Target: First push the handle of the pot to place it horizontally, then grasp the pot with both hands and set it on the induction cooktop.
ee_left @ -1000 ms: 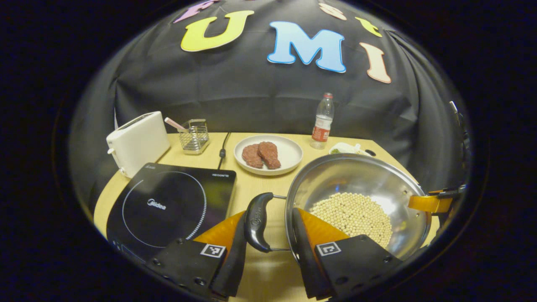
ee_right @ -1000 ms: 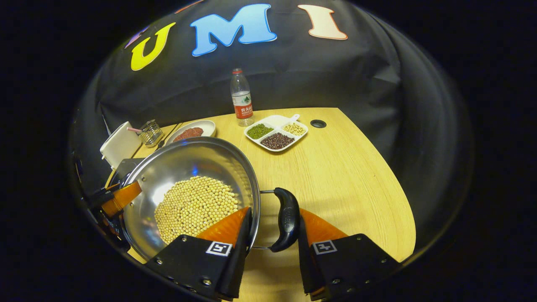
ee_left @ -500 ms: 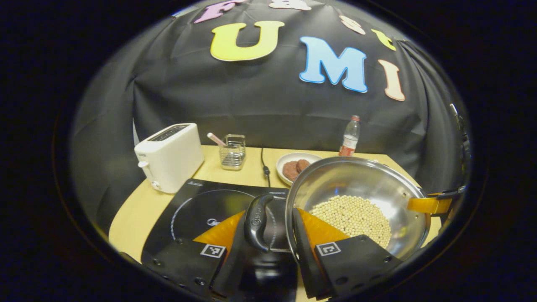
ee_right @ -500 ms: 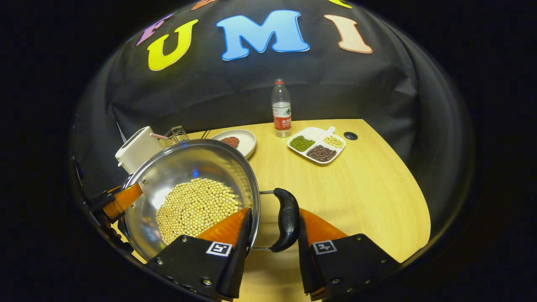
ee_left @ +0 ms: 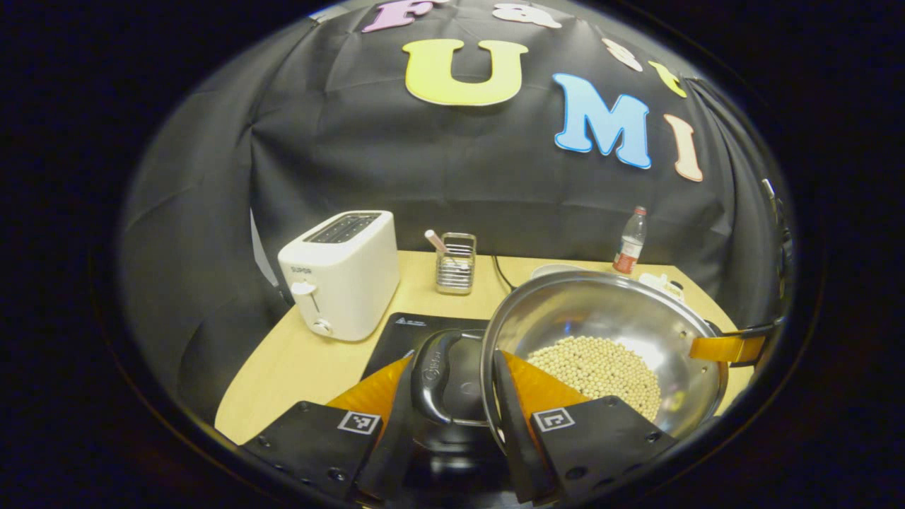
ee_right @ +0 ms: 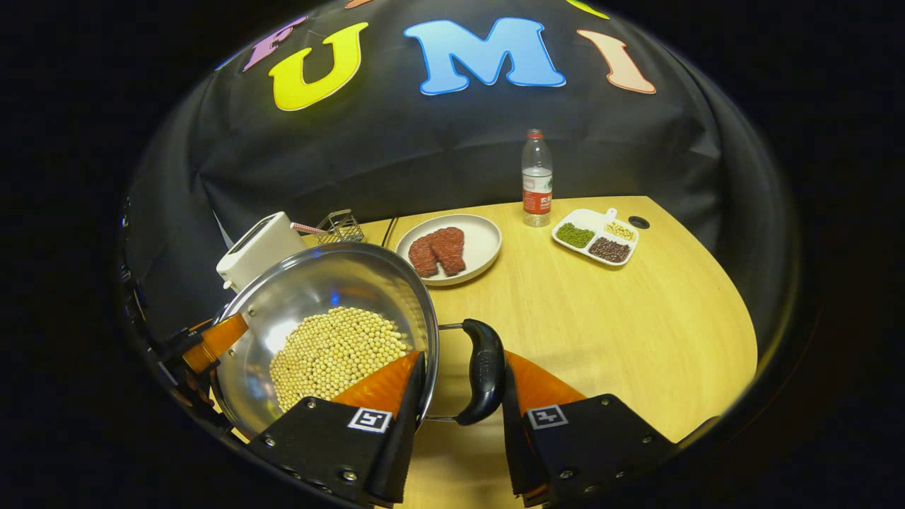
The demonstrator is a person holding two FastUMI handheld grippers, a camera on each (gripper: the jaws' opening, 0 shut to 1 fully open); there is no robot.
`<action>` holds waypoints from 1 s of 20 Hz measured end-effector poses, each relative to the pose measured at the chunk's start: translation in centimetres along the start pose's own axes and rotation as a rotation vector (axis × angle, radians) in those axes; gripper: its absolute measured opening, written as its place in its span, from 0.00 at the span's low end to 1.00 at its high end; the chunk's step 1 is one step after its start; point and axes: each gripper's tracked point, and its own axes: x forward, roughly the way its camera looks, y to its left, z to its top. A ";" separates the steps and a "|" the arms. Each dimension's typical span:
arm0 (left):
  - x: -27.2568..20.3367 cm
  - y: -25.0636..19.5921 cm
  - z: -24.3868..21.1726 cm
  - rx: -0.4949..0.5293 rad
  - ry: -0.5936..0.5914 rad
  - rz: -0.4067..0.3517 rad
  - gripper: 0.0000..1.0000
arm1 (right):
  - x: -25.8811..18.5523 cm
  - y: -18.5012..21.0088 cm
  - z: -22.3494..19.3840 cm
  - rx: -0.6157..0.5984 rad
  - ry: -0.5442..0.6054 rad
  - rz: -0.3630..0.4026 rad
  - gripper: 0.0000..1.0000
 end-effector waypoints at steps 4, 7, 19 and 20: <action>1.4 3.1 -0.5 0.005 0.004 -0.016 0.64 | 0.7 2.7 -0.7 0.018 -0.017 -0.006 0.55; 2.5 4.9 -0.9 0.013 0.013 -0.028 0.64 | 1.7 4.1 -0.9 0.037 -0.023 -0.013 0.55; 5.1 8.2 -1.3 0.009 0.034 -0.026 0.70 | 3.4 6.7 -0.4 0.068 -0.060 0.040 0.49; 4.8 8.3 -0.6 0.019 -0.008 -0.002 0.70 | 3.2 6.4 0.5 0.045 -0.101 0.044 0.52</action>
